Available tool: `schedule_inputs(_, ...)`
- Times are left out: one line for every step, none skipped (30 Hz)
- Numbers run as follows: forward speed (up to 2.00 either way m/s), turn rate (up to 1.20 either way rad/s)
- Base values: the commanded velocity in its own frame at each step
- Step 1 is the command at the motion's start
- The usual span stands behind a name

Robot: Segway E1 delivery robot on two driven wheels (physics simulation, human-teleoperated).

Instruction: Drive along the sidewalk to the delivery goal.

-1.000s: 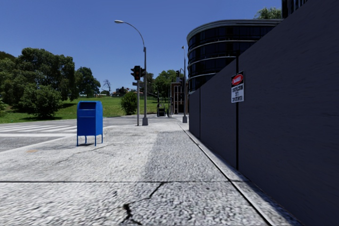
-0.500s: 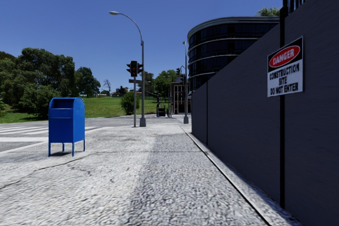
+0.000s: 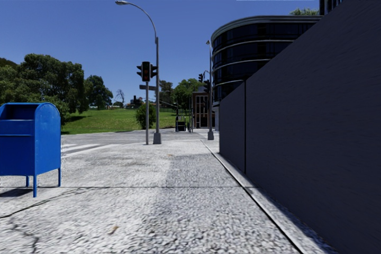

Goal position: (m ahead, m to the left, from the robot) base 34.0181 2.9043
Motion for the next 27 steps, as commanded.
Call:
schedule_inputs(2.0,0.0)
schedule_inputs(2.0,0.0)
schedule_inputs(2.0,0.0)
schedule_inputs(2.0,0.0)
schedule_inputs(2.0,0.0)
schedule_inputs(2.0,0.0)
schedule_inputs(2.0,0.0)
schedule_inputs(2.0,0.0)
schedule_inputs(2.0,0.0)
schedule_inputs(2.0,0.0)
schedule_inputs(2.0,0.0)
schedule_inputs(2.0,0.0)
schedule_inputs(2.0,0.0)
schedule_inputs(2.0,0.0)
schedule_inputs(2.0,0.0)
schedule_inputs(2.0,0.0)
schedule_inputs(2.0,0.0)
schedule_inputs(2.0,0.0)
schedule_inputs(2.0,0.0)
schedule_inputs(2.0,0.0)
schedule_inputs(2.0,0.0)
schedule_inputs(2.0,0.0)
schedule_inputs(2.0,0.0)
schedule_inputs(2.0,0.0)
schedule_inputs(2.0,0.0)
schedule_inputs(2.0,0.0)
schedule_inputs(2.0,0.0)
